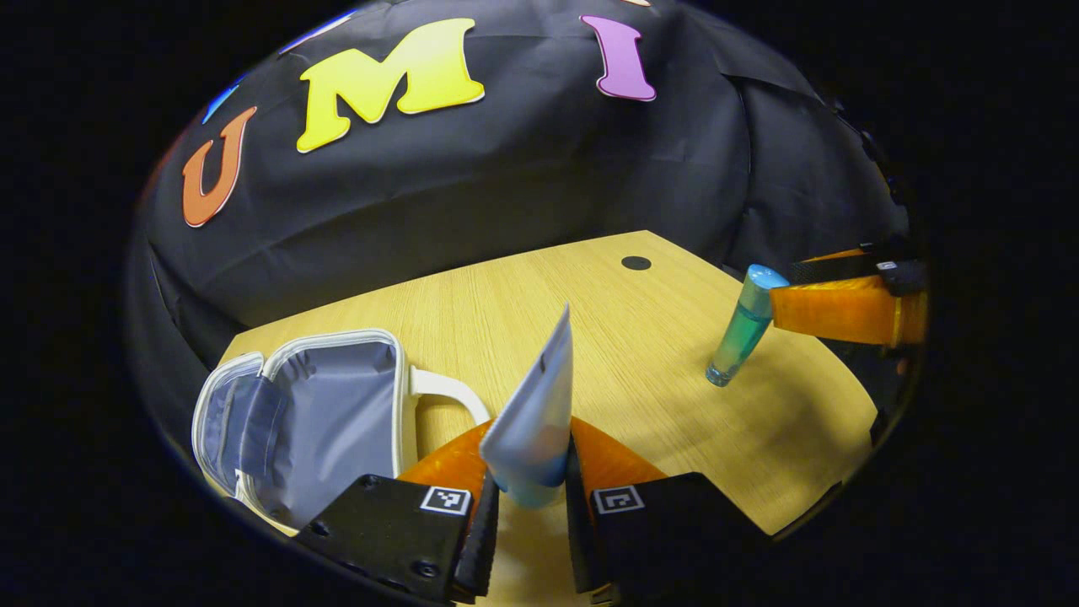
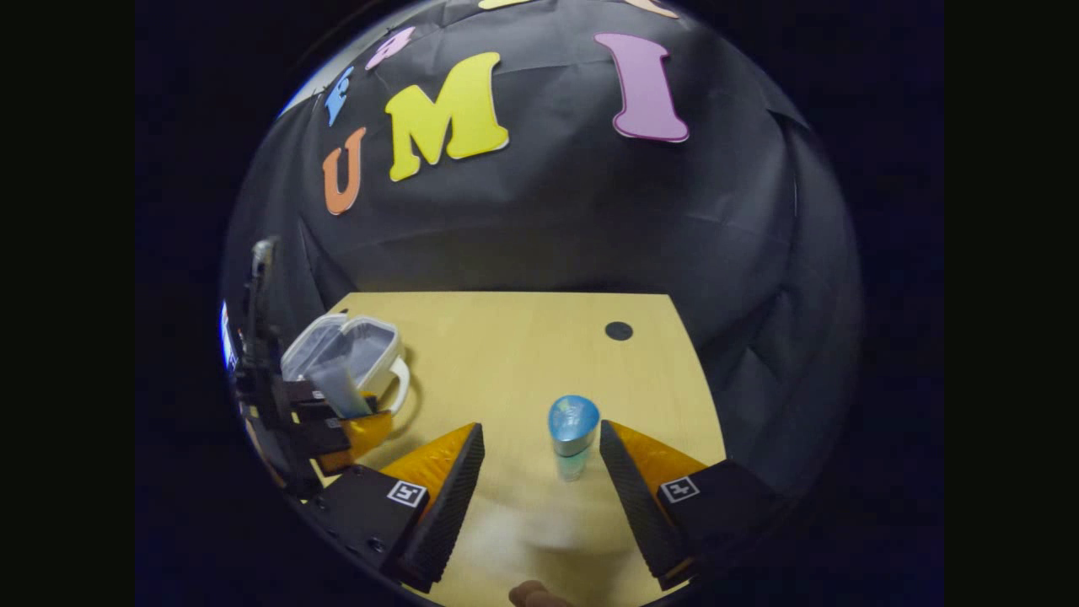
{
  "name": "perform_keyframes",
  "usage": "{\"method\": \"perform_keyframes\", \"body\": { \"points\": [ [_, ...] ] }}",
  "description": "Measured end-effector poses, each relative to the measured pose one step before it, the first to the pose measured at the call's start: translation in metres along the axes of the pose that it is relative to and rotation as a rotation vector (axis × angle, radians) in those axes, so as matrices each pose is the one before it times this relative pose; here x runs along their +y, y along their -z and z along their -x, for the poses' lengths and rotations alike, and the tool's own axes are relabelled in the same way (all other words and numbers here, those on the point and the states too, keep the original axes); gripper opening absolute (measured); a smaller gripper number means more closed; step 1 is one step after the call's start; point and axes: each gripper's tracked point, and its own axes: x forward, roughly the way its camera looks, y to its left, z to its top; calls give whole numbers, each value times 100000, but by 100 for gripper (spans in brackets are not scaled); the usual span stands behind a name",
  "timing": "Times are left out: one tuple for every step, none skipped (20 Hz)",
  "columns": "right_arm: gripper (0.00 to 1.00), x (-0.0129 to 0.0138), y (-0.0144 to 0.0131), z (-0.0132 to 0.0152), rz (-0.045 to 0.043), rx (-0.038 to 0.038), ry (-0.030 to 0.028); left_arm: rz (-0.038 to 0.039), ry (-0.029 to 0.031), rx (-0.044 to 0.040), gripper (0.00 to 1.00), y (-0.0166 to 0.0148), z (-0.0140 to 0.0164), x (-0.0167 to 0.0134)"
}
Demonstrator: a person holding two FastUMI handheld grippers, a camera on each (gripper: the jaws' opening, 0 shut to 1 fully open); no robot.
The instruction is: First open the suitcase, pack the skin care products into it, and then close the suitcase.
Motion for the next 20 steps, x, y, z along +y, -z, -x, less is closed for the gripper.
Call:
{"method": "perform_keyframes", "body": {
  "points": [
    [82,-69,206,-964,-1561,443,1073,670,795,-235,39,-239,1099,-22],
    [82,-191,309,-1114,-1423,709,1369,124,-164,-542,39,-379,1051,137],
    [79,-52,422,-819,-1672,207,1069,149,-10,-97,39,-300,1218,151],
    [82,-262,352,-1057,-881,313,1195,108,39,-246,39,-296,1129,176],
    [82,256,584,-807,-1095,928,369,484,-465,37,39,-81,1312,388],
    [82,238,421,-926,-881,745,468,966,-238,290,39,-64,1269,378],
    [82,-170,609,-738,-585,676,1319,1345,80,173,39,-172,1387,346],
    [82,-167,466,-655,-1012,40,818,1079,-862,58,39,-45,1278,697],
    [81,-157,398,-659,-590,133,1702,832,-993,118,39,-144,1230,870],
    [79,-135,427,-567,-313,868,1429,1207,-1170,236,39,-22,1225,878],
    [77,-149,534,-579,-125,642,1962,1591,-1398,67,39,-37,1208,1062],
    [72,-426,398,-346,-304,478,1848,2214,-1065,260,39,108,1141,1061],
    [68,-457,228,-206,-616,12,1919,2251,-938,19,39,27,852,959],
    [63,-348,61,-340,-614,4,1815,2088,-1349,15,39,-64,786,1084],
    [58,-494,-187,-102,181,-510,3798,1769,-1080,28,39,27,662,1241],
    [47,-293,-187,336,-298,-356,2019,1638,-903,72,39,-8,413,1064],
    [36,71,318,-402,611,675,1027,1227,-853,-139,39,-127,328,1145],
    [37,38,225,427,-399,1127,644,215,-1002,-28,39,-110,237,1095],
    [36,-110,77,467,-1641,260,407,-894,-2148,-222,39,-261,-34,1471],
    [34,178,-98,1070,-911,-260,303,-1172,-1488,-311,39,-256,-187,1319]
  ]
}}
